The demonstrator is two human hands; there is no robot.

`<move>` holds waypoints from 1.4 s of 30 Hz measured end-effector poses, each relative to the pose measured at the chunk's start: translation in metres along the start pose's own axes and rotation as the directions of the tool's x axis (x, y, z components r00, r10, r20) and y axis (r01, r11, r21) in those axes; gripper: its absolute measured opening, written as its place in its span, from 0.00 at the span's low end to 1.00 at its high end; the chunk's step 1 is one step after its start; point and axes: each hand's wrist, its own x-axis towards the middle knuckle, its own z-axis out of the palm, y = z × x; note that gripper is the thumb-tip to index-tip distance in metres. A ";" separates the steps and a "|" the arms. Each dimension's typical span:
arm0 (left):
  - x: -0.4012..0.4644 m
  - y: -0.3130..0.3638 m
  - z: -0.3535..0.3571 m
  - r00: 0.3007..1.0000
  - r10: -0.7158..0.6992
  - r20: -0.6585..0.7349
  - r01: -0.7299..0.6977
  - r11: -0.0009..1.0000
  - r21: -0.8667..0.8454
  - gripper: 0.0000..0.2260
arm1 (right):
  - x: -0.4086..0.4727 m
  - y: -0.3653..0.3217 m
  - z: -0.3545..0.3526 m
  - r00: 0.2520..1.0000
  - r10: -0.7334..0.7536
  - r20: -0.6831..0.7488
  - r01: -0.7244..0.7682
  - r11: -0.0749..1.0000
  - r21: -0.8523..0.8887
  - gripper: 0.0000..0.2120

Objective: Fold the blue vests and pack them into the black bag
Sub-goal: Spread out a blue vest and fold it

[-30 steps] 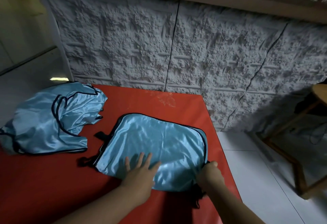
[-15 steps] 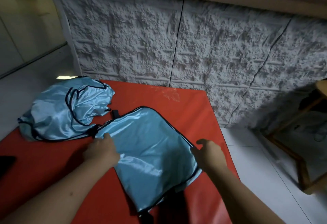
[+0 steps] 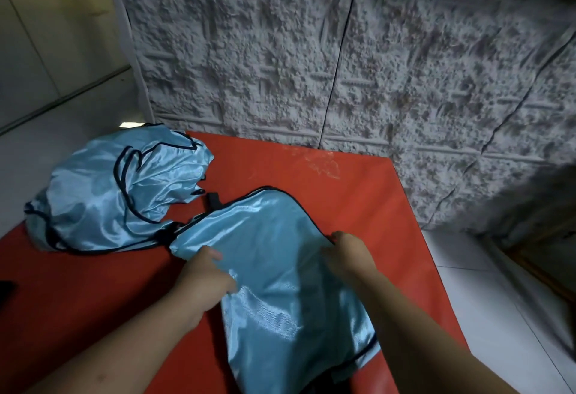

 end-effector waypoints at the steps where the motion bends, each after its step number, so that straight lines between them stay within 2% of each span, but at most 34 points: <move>1: 0.000 -0.001 -0.001 0.999 -0.045 0.015 0.047 0.993 -0.106 0.25 | 0.002 -0.001 0.002 1.000 0.020 0.023 -0.019 1.000 -0.011 0.17; 3: -0.001 -0.004 -0.005 0.991 -0.131 0.040 0.137 0.966 -0.219 0.26 | 0.009 0.000 0.004 0.997 0.056 0.052 -0.054 0.998 -0.036 0.14; 6: 0.002 -0.009 -0.014 0.979 -0.198 0.052 0.205 0.951 -0.231 0.31 | 0.014 -0.002 0.004 0.993 0.063 0.101 -0.056 0.996 -0.069 0.09; 8: 0.004 -0.012 -0.020 0.978 -0.207 0.037 0.210 0.952 -0.223 0.29 | 0.012 -0.007 0.005 0.992 0.049 0.114 -0.042 0.997 -0.061 0.10; 10: 0.007 -0.017 -0.025 0.974 -0.220 0.048 0.225 0.939 -0.260 0.23 | 0.009 -0.012 0.005 0.995 0.046 0.090 -0.050 0.998 0.043 0.11; 12: 0.007 -0.020 -0.026 0.973 -0.222 0.067 0.232 0.924 -0.305 0.17 | 0.008 -0.015 0.004 0.994 0.056 0.098 -0.081 0.958 0.275 0.12; 14: 0.006 -0.022 -0.024 0.973 -0.219 0.070 0.229 0.902 -0.366 0.16 | 0.009 -0.014 0.005 0.991 0.057 0.118 -0.103 0.896 0.432 0.14; 15: 0.005 -0.022 -0.022 0.974 -0.216 0.072 0.226 0.892 -0.391 0.18 | 0.009 -0.012 0.005 0.992 0.052 0.111 -0.096 0.893 0.439 0.12; 17: 0.007 -0.024 -0.019 0.980 -0.189 0.061 0.197 0.895 -0.401 0.21 | 0.008 -0.007 0.007 0.996 0.054 0.065 -0.075 0.914 0.400 0.10; 19: 0.008 -0.024 -0.017 0.991 -0.129 0.046 0.137 0.922 -0.361 0.17 | 0.009 -0.001 0.005 0.997 0.065 0.044 -0.076 0.926 0.369 0.13; 23: 0.012 -0.014 -0.013 0.999 0.028 0.019 -0.020 0.940 -0.341 0.12 | 0.008 0.019 -0.005 0.995 0.098 0.004 -0.093 0.935 0.343 0.13; 25: 0.015 -0.010 -0.013 0.997 0.065 -0.032 -0.072 0.940 -0.334 0.14 | 0.003 0.031 -0.016 0.995 0.079 -0.053 -0.061 0.961 0.270 0.20; 27: 0.016 -0.010 -0.012 0.996 0.050 -0.074 -0.068 0.964 -0.257 0.17 | -0.007 0.040 -0.035 0.997 0.061 -0.047 -0.055 0.992 0.112 0.27; 28: 0.013 -0.011 -0.011 0.996 0.032 -0.079 -0.049 0.974 -0.219 0.20 | -0.014 0.045 -0.044 0.997 0.072 0.003 -0.072 0.997 0.009 0.27; 31: -0.001 -0.013 -0.007 1.000 -0.004 -0.030 0.001 0.995 -0.100 0.35 | -0.041 0.055 -0.065 0.955 0.200 0.219 -0.152 0.964 -0.218 0.19; 33: -0.010 -0.019 -0.003 1.000 -0.015 0.008 0.015 1.000 0.018 0.47 | -0.060 0.061 -0.068 0.905 0.277 0.323 -0.227 0.956 -0.185 0.16; 35: -0.020 -0.022 0.001 0.997 -0.068 0.035 0.065 0.995 0.080 0.53 | -0.078 0.063 -0.063 0.873 0.305 0.380 -0.285 0.952 -0.108 0.13; 38: -0.031 -0.033 0.006 0.998 -0.047 0.043 0.036 0.972 0.230 0.58 | -0.096 0.063 -0.046 0.851 0.307 0.425 -0.315 0.948 -0.053 0.09; 41: -0.043 -0.038 0.001 1.000 0.028 0.004 -0.028 0.925 0.379 0.59 | -0.105 0.063 -0.037 0.864 0.338 0.374 -0.347 0.937 -0.046 0.09; 42: -0.048 -0.038 -0.001 0.997 0.076 -0.025 -0.056 0.880 0.472 0.58 | -0.108 0.063 -0.036 0.864 0.349 0.363 -0.366 0.930 -0.025 0.10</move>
